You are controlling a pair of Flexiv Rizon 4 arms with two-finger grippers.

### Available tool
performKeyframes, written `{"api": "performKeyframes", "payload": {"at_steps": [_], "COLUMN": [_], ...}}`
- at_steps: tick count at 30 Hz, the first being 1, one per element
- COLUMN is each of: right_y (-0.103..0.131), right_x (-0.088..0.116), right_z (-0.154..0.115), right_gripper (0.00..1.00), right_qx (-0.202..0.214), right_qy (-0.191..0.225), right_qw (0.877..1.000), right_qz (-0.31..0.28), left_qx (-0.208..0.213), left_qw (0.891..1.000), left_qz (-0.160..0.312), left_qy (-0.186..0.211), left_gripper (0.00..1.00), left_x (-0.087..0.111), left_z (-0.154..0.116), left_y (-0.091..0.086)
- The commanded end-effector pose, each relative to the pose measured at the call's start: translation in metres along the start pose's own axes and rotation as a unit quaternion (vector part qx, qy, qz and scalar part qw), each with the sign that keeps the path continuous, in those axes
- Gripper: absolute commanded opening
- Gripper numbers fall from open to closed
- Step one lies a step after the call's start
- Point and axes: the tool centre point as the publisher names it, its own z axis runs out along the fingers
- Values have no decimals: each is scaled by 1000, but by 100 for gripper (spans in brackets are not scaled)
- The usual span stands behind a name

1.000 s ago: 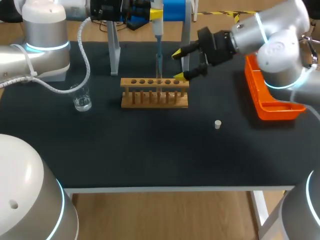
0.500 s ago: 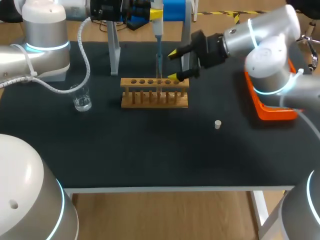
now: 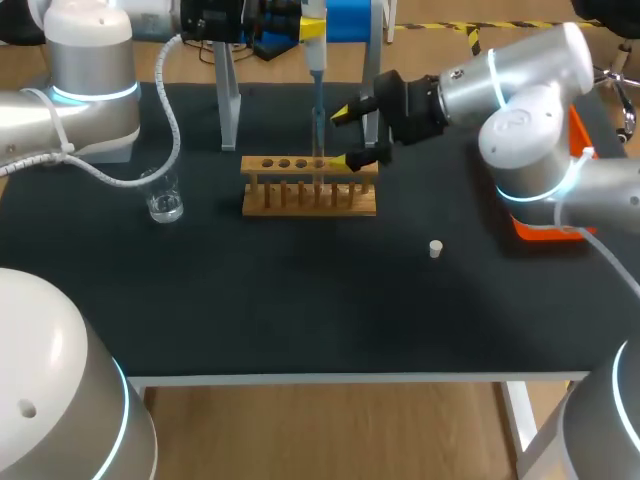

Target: Invert the test tube, pick up the pipette, mount the tip to pipette, aspirate from beaker and dispense into the tube, eject the tip, return the pipette, and cap with the stopper.

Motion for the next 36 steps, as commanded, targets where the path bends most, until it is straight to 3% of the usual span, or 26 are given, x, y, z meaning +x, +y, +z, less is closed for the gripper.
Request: {"api": "performKeyframes", "payload": {"at_steps": [1, 36], "right_y": [0, 1], "right_x": [-3, -1], "right_z": [4, 5], "right_gripper": [100, 100], "right_qx": [2, 21], "right_qy": [3, -8], "right_qw": [1000, 1000], "right_qz": [0, -1], "left_qx": [-1, -1], "left_qw": [1000, 1000], "left_qz": [0, 0], "left_qy": [2, 2], "left_gripper": [0, 0], "left_x": [-1, -1], "left_z": [0, 0], "left_y": [0, 0]}}
